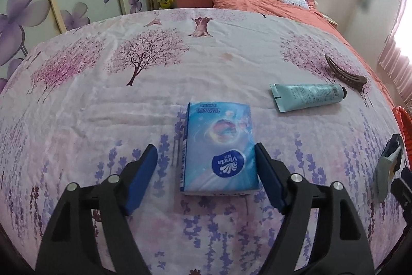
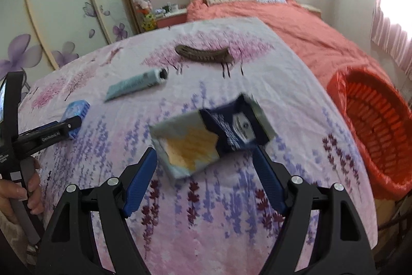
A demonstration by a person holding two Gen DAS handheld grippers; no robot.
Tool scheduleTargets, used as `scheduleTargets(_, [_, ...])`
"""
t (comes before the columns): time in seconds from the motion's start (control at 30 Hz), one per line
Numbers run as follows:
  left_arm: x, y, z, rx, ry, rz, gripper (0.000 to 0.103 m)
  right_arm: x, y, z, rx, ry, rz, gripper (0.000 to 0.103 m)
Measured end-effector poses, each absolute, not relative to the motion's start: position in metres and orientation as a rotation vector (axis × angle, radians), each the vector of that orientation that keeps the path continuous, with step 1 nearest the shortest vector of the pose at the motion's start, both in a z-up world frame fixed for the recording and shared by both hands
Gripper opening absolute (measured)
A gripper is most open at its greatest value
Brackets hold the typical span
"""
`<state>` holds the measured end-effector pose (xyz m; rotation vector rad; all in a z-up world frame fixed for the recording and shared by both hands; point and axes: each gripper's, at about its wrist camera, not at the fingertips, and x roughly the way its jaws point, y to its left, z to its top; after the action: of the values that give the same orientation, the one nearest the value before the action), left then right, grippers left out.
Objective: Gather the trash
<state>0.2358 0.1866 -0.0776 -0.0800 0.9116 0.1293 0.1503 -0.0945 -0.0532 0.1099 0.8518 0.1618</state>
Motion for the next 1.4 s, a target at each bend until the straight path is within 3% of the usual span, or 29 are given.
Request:
scheduleTargets(0.23, [0.238, 0.186, -0.079, -0.073, 0.916, 0.135, 0.073, 0.174, -0.094, -0.063, 0.15, 0.925, 0.191, 0.076])
scheduleTargets(0.5, [0.244, 0.193, -0.079, -0.066, 0.916, 0.137, 0.072, 0.197, -0.096, -0.044, 0.158, 0.846, 0.153, 0.076])
scheduleTargets(0.77, [0.252, 0.198, -0.077, -0.076, 0.905, 0.133, 0.057, 0.214, -0.079, -0.029, 0.134, 0.772, 0.161, 0.076])
scheduleTargets(0.87, [0.252, 0.2, -0.077, -0.085, 0.902, 0.131, 0.057, 0.229, -0.065, -0.025, 0.134, 0.752, 0.191, 0.075])
scheduleTargets(1.2, [0.253, 0.199, -0.077, -0.078, 0.906, 0.131, 0.057, 0.282, -0.016, -0.04, 0.064, 0.848, 0.296, 0.035])
scheduleTargets(1.4, [0.253, 0.198, -0.077, -0.077, 0.906, 0.131, 0.058, 0.276, -0.017, -0.041, 0.044, 0.823, 0.241, 0.034])
